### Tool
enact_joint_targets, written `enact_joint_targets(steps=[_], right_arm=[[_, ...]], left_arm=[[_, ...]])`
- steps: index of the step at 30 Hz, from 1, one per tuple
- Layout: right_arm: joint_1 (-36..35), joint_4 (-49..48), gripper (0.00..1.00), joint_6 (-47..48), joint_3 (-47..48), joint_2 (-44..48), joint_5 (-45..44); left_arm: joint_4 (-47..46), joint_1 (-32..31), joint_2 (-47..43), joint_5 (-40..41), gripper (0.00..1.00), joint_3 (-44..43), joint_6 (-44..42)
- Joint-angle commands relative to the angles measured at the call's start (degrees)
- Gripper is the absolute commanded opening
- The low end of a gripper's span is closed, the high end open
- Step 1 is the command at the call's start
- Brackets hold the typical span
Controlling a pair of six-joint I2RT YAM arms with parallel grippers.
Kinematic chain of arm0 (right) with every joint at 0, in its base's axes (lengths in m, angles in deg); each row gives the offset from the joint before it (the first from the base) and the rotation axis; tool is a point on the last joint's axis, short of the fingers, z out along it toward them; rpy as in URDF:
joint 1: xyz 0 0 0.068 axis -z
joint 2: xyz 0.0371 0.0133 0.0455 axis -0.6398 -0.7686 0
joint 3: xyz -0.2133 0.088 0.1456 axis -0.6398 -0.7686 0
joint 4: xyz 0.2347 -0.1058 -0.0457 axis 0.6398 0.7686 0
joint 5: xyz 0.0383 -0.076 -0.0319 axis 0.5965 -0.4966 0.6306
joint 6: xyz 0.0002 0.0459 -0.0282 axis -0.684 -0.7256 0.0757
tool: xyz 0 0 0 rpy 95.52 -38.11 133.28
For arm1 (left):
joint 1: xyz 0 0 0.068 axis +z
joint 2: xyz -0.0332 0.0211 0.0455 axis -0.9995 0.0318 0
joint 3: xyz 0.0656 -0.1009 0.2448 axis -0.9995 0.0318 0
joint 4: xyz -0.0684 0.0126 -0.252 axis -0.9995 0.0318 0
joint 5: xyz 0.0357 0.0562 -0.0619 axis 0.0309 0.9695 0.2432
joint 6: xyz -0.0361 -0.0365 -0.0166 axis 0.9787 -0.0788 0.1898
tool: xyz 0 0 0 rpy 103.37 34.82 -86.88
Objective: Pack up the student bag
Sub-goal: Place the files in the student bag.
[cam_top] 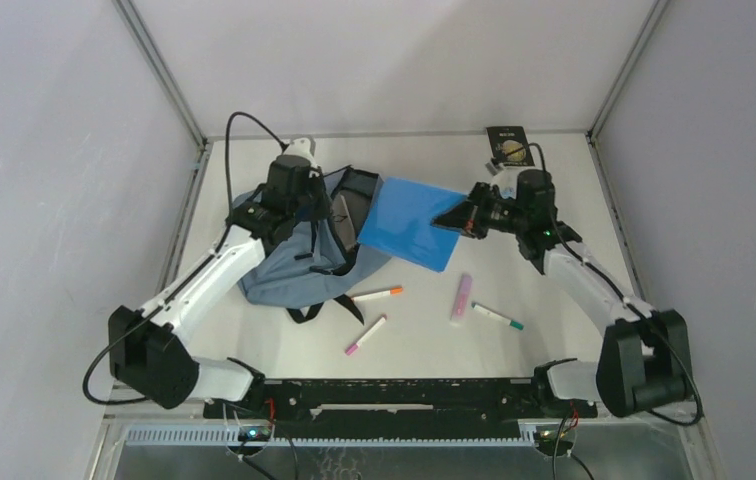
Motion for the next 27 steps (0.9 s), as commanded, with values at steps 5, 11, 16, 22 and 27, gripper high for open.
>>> enact_joint_targets(steps=[5, 11, 16, 22, 27], right_arm=[[-6.39, 0.30, 0.00, 3.66, 11.71, -12.05, 1.13], [-8.11, 3.30, 0.00, 6.70, 19.91, -21.96, 9.42], [-12.07, 7.19, 0.00, 8.32, 29.06, -30.43, 12.26], [-17.01, 10.92, 0.00, 7.39, 43.44, -44.94, 13.53], [-20.94, 22.54, 0.00, 9.83, 61.55, -57.78, 12.80]], left_arm=[[-15.33, 2.54, -11.41, -10.37, 0.00, 7.32, 2.35], [-18.74, 5.06, -14.97, -22.09, 0.00, 9.26, 1.42], [-23.59, 6.48, -16.45, -30.14, 0.00, 12.43, 2.80], [-29.44, 9.17, -17.18, -33.73, 0.00, 16.13, 5.99], [-30.77, 11.92, -18.32, -33.50, 0.00, 17.64, 8.42]])
